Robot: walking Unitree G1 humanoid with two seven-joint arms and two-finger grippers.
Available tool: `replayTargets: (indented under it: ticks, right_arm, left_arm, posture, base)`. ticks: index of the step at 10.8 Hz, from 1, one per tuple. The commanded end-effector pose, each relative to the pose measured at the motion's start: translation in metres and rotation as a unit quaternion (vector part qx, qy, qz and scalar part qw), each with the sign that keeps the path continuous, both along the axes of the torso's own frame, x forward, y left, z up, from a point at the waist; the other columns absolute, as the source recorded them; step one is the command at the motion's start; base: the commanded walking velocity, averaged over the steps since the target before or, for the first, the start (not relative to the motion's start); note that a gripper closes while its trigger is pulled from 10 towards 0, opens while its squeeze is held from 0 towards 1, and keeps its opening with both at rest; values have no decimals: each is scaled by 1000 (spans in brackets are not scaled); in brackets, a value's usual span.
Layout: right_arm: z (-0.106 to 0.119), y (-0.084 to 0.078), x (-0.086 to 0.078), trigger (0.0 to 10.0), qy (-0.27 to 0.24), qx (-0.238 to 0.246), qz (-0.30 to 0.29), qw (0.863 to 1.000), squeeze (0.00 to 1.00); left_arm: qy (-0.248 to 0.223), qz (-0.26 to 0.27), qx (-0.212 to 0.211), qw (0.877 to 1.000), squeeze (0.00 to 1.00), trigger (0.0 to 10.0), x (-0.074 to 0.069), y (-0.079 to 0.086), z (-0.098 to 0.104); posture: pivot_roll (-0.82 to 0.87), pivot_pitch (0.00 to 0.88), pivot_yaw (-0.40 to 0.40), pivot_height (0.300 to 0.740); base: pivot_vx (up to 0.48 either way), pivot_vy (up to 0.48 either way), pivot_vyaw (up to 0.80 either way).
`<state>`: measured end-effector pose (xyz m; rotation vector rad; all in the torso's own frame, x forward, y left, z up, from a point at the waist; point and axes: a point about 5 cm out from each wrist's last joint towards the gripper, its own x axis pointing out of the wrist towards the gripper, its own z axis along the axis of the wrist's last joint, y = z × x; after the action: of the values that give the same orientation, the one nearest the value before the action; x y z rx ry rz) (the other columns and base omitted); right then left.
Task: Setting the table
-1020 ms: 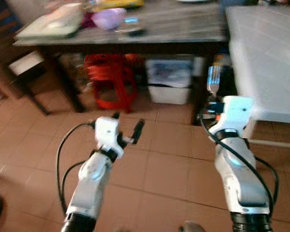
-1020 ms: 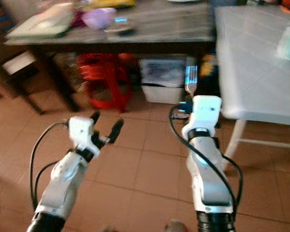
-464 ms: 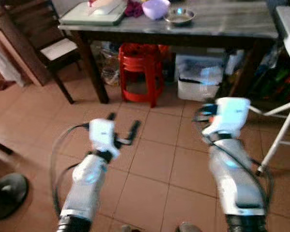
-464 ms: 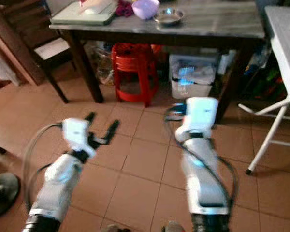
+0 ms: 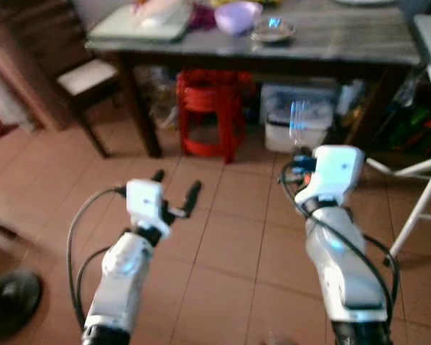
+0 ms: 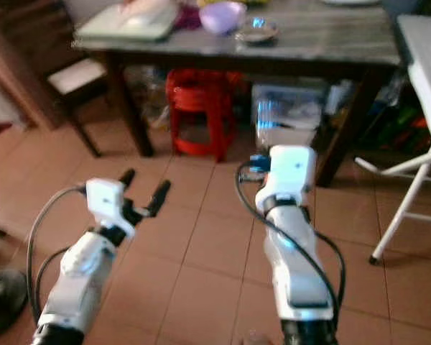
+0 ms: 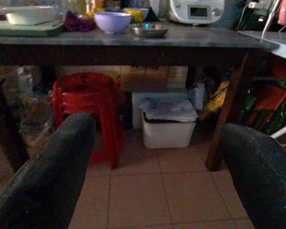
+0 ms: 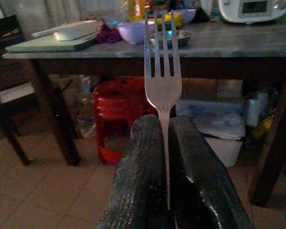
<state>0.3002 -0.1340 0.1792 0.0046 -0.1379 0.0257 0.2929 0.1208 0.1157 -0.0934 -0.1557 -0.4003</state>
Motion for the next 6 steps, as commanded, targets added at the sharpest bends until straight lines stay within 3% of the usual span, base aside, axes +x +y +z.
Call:
replayTargets:
  ticks: [1, 6]
  right_arm:
    - [1, -5, -1, 10000, -4, -1, -11, 1000, 0]
    - [-4, -7, -1, 10000, 5, 9, -13, 1000, 0]
  left_arm:
    - [-2, -11, 1, 1000, 0, 10000, -1, -3, 2]
    - [2, -21, 3, 1000, 0, 10000, -1, -6, 1]
  posture:
    - [-154, 156, 113, 740]
    - [-155, 151, 118, 740]
  base:
    - [480, 0, 0]
    - [480, 0, -91]
